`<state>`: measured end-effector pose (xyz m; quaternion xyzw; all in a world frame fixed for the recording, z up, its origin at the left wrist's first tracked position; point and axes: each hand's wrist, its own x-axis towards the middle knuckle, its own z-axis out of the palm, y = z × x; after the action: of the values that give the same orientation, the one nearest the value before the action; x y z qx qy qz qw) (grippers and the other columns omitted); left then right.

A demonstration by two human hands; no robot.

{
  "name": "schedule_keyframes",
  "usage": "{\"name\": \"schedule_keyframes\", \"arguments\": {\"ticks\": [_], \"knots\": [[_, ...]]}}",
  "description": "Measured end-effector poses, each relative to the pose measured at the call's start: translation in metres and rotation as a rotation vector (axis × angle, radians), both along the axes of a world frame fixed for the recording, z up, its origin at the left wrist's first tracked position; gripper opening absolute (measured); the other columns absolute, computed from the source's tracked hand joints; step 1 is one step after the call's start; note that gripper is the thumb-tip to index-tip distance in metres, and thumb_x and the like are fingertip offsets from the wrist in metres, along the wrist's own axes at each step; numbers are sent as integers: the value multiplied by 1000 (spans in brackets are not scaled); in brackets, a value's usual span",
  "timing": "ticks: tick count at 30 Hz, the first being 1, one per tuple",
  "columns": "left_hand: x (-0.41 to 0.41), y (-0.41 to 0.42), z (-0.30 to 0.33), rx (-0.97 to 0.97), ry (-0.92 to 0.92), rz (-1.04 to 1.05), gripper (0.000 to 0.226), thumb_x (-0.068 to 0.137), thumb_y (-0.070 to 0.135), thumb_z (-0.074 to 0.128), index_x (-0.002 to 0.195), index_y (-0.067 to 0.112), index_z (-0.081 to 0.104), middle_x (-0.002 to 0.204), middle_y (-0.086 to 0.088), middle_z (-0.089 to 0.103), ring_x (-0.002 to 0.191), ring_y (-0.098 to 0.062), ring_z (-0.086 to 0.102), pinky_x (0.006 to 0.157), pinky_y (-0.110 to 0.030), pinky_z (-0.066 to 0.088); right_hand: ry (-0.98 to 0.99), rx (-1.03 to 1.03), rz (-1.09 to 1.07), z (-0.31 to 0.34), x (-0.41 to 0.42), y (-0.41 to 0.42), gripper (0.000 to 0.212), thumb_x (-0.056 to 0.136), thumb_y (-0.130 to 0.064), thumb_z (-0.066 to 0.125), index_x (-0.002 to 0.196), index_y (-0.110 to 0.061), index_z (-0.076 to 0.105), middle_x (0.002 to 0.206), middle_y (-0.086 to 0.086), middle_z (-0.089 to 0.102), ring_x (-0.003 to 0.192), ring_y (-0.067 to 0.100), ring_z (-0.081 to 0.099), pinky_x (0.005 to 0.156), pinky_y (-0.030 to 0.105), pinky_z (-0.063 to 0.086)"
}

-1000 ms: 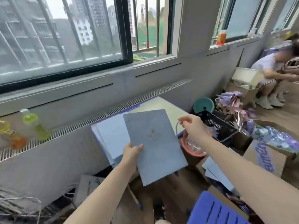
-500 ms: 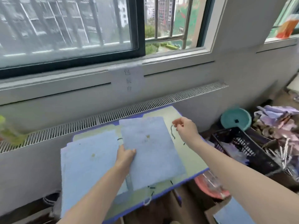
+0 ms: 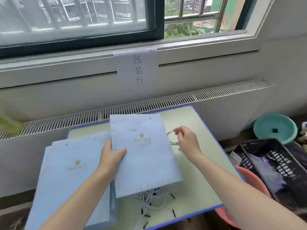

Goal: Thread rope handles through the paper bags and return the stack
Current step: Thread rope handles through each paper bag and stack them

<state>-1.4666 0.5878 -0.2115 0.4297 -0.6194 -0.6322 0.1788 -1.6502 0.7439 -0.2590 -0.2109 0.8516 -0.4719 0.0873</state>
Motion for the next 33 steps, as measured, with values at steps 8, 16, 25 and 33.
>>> {"name": "schedule_keyframes", "arguments": {"ticks": [8,16,25,33], "knots": [[-5,-8,-24,-202,215,17,32,84,-5,63,107,15,52,101,-13,67,85,-31,67,71,-42,55,-107,-406,14,-53,-18,-10,40,85,12,37,83,-14,68,84,1,69,78,7,63,66,9,45],[24,18,-29,-293,387,215,27,91,2,57,115,12,50,93,-10,67,73,-25,66,69,-41,55,-23,-371,365,-67,14,17,34,86,9,50,73,-16,68,73,-10,69,65,4,60,63,25,50],[47,19,-30,-285,546,312,33,92,4,56,121,11,42,99,-10,60,74,-18,62,70,-38,55,567,492,594,-87,119,-6,74,80,-74,38,137,-28,33,148,-5,29,138,20,21,109,58,18],[45,31,-38,-198,590,277,26,94,6,54,113,16,39,99,-8,62,78,-18,64,66,-35,55,559,405,321,-85,87,-24,30,88,-40,46,114,-29,56,121,-2,59,117,25,48,96,40,36]]}}
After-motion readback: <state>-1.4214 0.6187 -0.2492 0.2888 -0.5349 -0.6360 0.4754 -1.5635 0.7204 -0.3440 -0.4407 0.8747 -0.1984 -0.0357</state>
